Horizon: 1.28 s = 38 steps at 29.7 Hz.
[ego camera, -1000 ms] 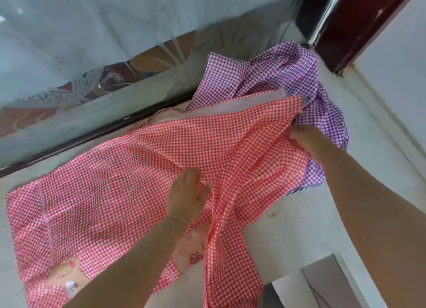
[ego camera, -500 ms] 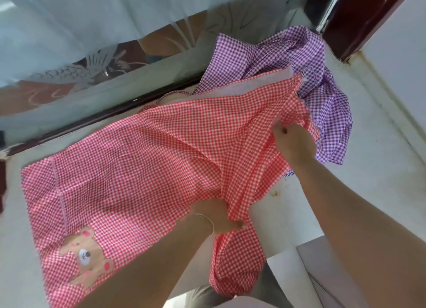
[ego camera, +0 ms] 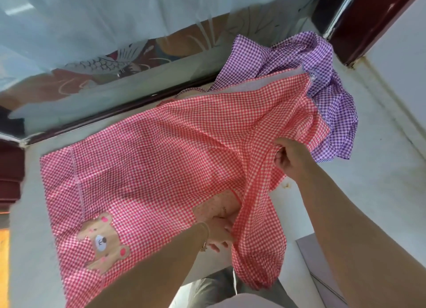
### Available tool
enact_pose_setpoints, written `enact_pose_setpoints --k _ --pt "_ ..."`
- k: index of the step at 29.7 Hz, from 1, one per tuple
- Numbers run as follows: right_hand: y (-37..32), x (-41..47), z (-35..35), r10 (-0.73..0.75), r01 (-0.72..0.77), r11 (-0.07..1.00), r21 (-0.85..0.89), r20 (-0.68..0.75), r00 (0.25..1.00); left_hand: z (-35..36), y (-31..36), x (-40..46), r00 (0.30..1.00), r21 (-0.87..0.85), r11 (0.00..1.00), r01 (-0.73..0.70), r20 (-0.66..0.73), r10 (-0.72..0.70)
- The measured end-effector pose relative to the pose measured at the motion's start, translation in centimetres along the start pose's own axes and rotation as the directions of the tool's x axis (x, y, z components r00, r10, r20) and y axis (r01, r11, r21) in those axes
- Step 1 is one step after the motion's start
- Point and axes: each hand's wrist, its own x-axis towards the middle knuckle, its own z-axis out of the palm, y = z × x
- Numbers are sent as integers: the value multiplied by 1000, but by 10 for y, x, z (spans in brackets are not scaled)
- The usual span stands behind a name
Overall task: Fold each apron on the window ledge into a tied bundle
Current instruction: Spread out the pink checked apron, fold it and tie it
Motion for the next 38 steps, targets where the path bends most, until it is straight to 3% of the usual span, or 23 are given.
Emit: enact_pose_setpoints --k 2,5,7,10,12,15,18,22,24,26,29,31,34,38 --pt "-4 -7 14 -32 29 989 144 19 999 -2 -5 -8 995 -197 978 -73 46 84" --pt "-12 -11 37 -116 107 939 327 8 993 -19 -8 -33 965 -535 837 -113 142 221" --pt "-20 -10 51 -161 145 920 364 13 987 -42 -10 -62 965 -585 795 -160 78 251" --pt "-28 -12 79 -217 193 968 159 148 965 -108 -23 -114 954 -421 862 -282 -220 205" --pt "-29 -8 86 -210 224 974 -41 211 955 -154 -27 -141 843 -177 928 -327 -498 202" --pt "-18 -9 97 -222 272 919 -286 196 955 -214 -34 -162 580 51 966 -254 -791 195" --pt "-2 -5 100 -257 295 824 -484 145 956 -259 -41 -150 360 200 972 -122 -904 231" --pt "7 0 90 -216 254 781 -571 134 967 -278 -45 -119 196 218 972 -88 -953 231" --pt "1 5 82 -250 267 731 -628 118 961 -274 -40 -108 192 277 961 21 -944 268" --pt "-9 14 71 -374 313 602 -734 87 923 -274 -32 -98 242 322 944 69 -924 297" --pt "-26 20 62 -568 369 423 -827 75 820 -277 -25 -91 354 326 936 130 -897 264" --pt "-39 21 60 -676 396 350 -849 63 734 -276 -16 -88 382 373 912 170 -878 288" --pt "-59 26 62 -788 422 257 -869 65 613 -264 5 -80 329 517 844 143 -829 453" --pt "-94 55 58 -713 458 114 -882 248 656 -250 70 -60 267 616 787 15 -761 591"
